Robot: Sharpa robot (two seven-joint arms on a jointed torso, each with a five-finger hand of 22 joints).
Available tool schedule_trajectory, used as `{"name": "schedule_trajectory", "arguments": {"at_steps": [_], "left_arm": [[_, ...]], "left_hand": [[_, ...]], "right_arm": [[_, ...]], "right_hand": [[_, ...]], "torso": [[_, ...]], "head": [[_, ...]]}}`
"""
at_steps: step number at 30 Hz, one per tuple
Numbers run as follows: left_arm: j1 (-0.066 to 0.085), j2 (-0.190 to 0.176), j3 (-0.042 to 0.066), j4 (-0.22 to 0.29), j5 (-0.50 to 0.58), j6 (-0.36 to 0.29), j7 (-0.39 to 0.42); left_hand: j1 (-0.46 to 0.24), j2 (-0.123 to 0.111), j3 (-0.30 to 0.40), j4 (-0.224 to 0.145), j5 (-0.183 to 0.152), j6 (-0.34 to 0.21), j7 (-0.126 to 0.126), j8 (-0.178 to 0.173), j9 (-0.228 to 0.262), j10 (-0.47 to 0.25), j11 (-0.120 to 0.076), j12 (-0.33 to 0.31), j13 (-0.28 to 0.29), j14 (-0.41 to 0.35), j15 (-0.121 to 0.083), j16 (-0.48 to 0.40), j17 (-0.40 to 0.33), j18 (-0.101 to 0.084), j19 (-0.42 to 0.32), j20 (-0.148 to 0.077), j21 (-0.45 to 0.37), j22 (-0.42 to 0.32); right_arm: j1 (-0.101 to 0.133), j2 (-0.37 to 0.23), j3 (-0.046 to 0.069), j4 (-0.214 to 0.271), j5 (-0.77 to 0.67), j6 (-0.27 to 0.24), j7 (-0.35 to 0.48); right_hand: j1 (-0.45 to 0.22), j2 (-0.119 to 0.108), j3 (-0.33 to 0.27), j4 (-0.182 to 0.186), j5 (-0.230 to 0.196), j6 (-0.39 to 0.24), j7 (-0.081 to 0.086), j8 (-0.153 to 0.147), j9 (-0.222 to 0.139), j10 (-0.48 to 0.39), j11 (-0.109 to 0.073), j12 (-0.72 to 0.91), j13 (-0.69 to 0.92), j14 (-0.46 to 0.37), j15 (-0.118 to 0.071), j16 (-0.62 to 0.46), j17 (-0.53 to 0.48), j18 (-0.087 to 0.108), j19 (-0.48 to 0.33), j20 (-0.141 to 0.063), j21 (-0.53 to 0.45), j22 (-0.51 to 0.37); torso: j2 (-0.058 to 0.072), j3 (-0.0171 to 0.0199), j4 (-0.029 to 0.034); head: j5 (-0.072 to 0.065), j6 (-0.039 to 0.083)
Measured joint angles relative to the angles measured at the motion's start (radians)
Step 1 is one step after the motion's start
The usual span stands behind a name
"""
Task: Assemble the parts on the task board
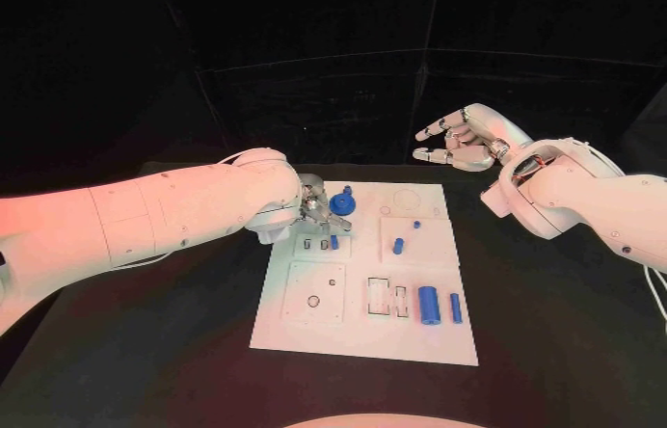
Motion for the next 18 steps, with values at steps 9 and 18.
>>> {"name": "schedule_trajectory", "arguments": {"at_steps": [9,18], "left_arm": [[0.000,0.008,-0.007,-0.015,-0.006,0.019,-0.004],[0.000,0.020,-0.012,-0.029,-0.009,0.046,-0.007]], "left_hand": [[0.000,0.000,0.000,0.000,0.000,0.000,0.000,0.000,0.001,0.000,0.000,0.000,0.000,0.000,0.000,0.000,0.000,0.000,0.000,0.000,0.000,0.000],[0.004,0.004,0.000,0.000,0.000,0.000,0.000,0.004,0.006,0.000,0.000,0.000,0.000,0.000,0.000,0.000,0.000,0.000,0.000,0.000,0.000,0.000]], "right_arm": [[0.000,0.005,0.000,-0.003,0.001,0.003,-0.003],[0.000,0.010,0.000,-0.006,0.001,0.006,-0.004]], "right_hand": [[0.004,0.004,-0.003,0.003,0.006,0.000,0.000,0.000,0.000,0.000,0.000,-0.001,-0.002,0.000,0.000,-0.001,0.000,0.000,-0.005,-0.001,-0.004,0.000],[0.004,0.004,-0.003,0.003,0.012,0.000,0.000,0.000,0.000,0.000,0.000,-0.001,-0.004,0.000,0.000,-0.001,0.000,0.000,-0.007,0.000,-0.004,0.000]], "torso": [[0.000,-0.0011,0.0001],[0.001,-0.0019,-0.0020]], "head": [[-0.002,-0.006],[-0.001,-0.008]]}}
